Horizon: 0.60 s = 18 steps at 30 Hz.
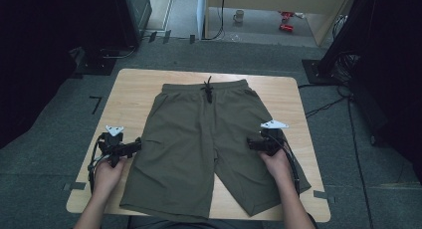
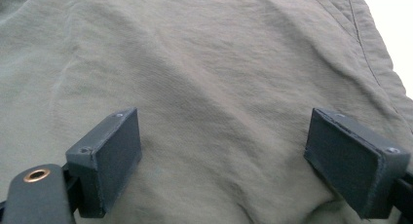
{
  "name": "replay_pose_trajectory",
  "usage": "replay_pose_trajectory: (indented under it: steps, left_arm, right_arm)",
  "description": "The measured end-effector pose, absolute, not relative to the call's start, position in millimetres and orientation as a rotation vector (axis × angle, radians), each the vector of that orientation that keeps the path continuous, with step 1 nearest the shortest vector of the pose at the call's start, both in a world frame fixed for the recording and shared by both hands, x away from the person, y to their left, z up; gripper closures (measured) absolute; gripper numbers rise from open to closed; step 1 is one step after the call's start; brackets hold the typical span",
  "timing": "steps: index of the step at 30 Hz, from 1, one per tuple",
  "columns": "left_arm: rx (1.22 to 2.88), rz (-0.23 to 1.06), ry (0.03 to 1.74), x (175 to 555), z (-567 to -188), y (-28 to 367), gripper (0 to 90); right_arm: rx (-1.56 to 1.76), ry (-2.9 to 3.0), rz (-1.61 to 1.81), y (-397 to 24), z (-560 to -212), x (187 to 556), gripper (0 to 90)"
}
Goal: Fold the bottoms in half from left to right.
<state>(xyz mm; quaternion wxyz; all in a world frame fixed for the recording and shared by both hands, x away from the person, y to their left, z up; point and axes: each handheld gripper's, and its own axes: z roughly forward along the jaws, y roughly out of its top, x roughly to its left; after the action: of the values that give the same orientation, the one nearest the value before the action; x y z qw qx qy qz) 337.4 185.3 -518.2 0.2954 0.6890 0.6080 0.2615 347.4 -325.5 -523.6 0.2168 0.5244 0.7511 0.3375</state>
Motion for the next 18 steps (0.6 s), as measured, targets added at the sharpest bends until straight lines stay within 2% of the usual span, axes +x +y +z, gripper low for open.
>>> replay_pose_trajectory:
  steps: [15,17,18]
  left_arm:
    - [2.001,0.589,1.428,329,-510,197,9.4]
    - [2.014,0.583,1.398,327,-509,197,15.2]
    - [2.02,0.574,1.391,326,-508,197,15.1]
  right_arm:
    - [1.468,2.077,0.924,-324,-523,346,13.3]
    - [1.475,2.086,0.912,-323,-521,347,14.1]
    - [1.472,2.094,0.908,-323,-521,347,15.4]
